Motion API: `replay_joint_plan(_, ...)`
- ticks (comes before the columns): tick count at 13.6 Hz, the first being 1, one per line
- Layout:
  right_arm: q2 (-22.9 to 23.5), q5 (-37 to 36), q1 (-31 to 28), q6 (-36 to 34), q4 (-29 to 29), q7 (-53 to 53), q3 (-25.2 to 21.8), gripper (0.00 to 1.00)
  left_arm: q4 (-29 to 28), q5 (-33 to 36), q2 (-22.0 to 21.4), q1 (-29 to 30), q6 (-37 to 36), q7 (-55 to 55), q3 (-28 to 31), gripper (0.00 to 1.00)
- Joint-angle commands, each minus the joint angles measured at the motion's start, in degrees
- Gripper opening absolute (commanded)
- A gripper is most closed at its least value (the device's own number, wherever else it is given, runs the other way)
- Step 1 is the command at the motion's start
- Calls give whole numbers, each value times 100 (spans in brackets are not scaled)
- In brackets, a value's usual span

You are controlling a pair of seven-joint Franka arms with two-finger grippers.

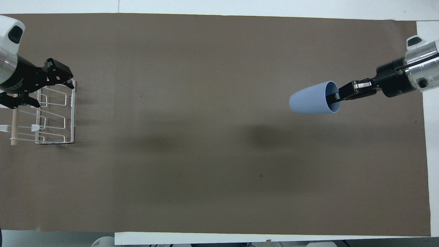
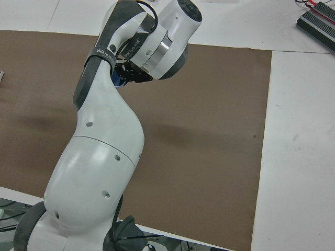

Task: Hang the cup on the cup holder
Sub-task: 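Lift the cup with the right gripper while the left gripper approaches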

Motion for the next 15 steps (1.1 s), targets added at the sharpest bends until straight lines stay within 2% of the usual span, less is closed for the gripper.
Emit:
replay_joint_plan(1, 30, 1095, 127, 92, 2, 347, 42, 0, -484, -148, -289, -499, 355, -1535, 36, 100)
replay_joint_plan(3, -13, 1824, 504, 320, -156, 383, 42, 0, -502, -157, -219, -878, 592, -2557, 36, 100)
replay_joint_plan(5, -180, 2598, 1013, 994, -611, 383, 42, 0, -371, -175, -175, -1142, 768, -3366, 36, 100)
replay_joint_plan(7, -382, 3563, 1540, 1706, -1130, 366, 51, 0, -178, -201, -87, -1380, 760, -3816, 36, 100)
replay_joint_plan(9, -383, 4339, 1710, 1824, -1386, 287, 42, 0, 243, -262, 79, -1442, 681, -4124, 36, 100)
replay_joint_plan(11, -365, 4631, 1736, 1850, -1501, 278, 51, 0, 595, -306, 291, -1433, 690, -4257, 45, 100)
replay_joint_plan(15, -374, 4632, 1736, 1850, -1528, 287, 42, 0, 772, -280, 449, -1424, 1057, -4328, 71, 100)
